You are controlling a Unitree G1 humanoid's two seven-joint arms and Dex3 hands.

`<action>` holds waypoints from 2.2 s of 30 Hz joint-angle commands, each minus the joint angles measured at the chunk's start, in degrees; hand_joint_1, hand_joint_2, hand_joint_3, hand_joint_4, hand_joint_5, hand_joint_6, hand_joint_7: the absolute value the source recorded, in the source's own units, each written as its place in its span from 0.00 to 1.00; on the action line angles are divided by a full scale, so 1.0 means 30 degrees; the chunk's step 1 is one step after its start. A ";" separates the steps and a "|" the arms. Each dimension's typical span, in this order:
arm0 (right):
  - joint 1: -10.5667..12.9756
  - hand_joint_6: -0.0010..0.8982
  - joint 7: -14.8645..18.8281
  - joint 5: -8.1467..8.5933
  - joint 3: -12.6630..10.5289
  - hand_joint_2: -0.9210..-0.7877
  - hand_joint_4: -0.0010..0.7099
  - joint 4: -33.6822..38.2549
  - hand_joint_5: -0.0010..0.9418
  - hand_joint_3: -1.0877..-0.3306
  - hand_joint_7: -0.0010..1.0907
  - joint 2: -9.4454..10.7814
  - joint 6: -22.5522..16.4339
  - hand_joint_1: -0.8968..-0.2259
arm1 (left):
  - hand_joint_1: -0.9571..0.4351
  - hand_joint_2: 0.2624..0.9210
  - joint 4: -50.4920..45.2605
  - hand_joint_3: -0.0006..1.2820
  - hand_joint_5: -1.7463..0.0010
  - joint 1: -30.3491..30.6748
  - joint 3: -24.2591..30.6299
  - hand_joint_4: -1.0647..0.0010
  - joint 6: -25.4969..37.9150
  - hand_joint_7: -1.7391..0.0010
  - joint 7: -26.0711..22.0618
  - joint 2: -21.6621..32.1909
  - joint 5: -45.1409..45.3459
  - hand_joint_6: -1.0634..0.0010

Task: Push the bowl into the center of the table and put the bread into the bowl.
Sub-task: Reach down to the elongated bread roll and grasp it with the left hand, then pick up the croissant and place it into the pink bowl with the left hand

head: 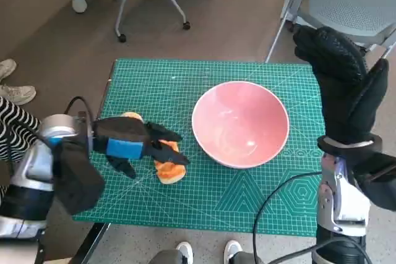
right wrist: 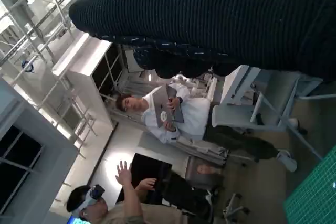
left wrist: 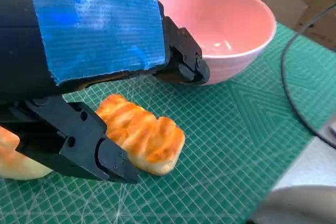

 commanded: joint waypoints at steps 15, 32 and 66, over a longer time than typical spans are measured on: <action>0.0838 0.13 0.0159 0.0137 0.0052 0.00 0.32 -0.0334 0.00 0.57 0.49 -0.0126 0.0598 0.29 | 0.72 0.94 0.4755 0.03 0.99 -0.1661 -0.2131 0.64 -0.2512 0.99 0.4928 -0.1789 0.5530 0.54; 0.1165 0.13 0.0213 0.0246 -0.0095 0.00 0.31 -0.0399 0.00 0.57 0.49 -0.0055 0.0357 0.29 | 0.70 1.00 0.7422 0.15 0.32 -0.2781 -0.3497 0.48 -0.3445 0.33 1.1143 -0.1558 0.9932 0.49; 0.1097 0.11 0.0276 0.0338 -0.0232 0.00 0.31 -0.0426 0.00 0.56 0.48 -0.0148 0.0310 0.31 | 0.69 1.00 -0.1802 0.03 0.37 -0.2752 -0.0606 0.35 0.0673 0.33 0.4369 0.0887 0.0584 0.36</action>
